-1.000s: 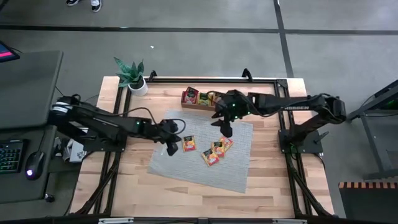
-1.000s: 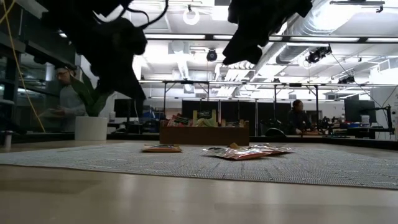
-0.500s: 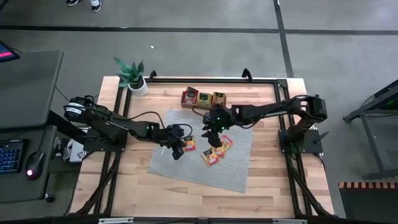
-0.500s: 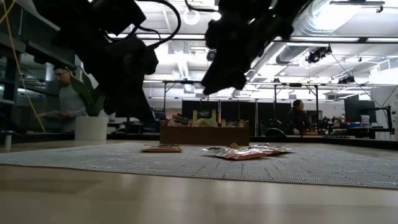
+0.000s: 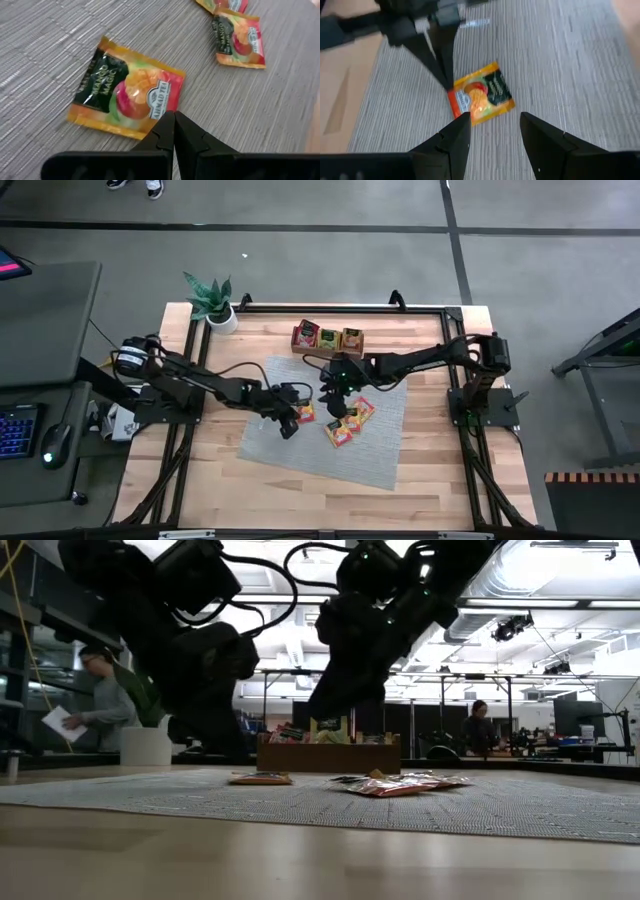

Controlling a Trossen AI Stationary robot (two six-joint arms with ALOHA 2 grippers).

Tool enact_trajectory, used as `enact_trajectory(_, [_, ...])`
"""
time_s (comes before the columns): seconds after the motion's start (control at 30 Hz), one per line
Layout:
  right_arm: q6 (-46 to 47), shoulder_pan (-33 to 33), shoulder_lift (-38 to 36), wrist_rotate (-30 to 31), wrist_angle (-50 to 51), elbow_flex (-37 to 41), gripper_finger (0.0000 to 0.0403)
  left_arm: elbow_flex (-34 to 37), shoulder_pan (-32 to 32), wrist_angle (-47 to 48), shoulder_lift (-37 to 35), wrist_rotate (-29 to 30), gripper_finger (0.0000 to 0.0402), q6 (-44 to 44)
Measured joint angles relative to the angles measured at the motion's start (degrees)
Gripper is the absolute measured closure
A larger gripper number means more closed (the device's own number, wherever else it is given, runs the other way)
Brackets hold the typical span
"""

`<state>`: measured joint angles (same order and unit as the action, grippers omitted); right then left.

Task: Pick & Place Tea
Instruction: Put the orange tea bag into the right section of the wooden organizer

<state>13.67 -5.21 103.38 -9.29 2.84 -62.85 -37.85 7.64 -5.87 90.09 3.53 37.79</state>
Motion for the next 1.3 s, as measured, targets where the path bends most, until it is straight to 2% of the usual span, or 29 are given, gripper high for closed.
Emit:
enact_trajectory(0.23, [-0.2,-0.2,0.0,2.9,-2.1,0.0,0.0236,0.0,-0.1,-2.5,2.8,0.2,0.0401,0.5])
enact_trajectory(0.57, [1.9,-0.2,0.6,0.9,-2.4,-0.1,0.0235,-0.2,-0.1,-3.1,6.5,1.3,0.0401,3.7])
enact_trajectory(0.73, [5.8,-1.0,0.8,-1.6,-2.5,-0.1,0.0235,-0.2,-0.1,-2.4,6.6,1.4,0.0401,3.7])
enact_trajectory(0.93, [12.5,-2.6,4.6,-8.3,-4.9,-0.1,0.0230,-0.2,-0.1,-1.7,6.7,1.6,0.0401,3.7])
enact_trajectory(1.3, [22.1,-3.4,10.2,-8.1,-12.2,-0.1,0.0223,-0.1,-0.1,-1.6,6.8,1.8,0.0401,3.7])
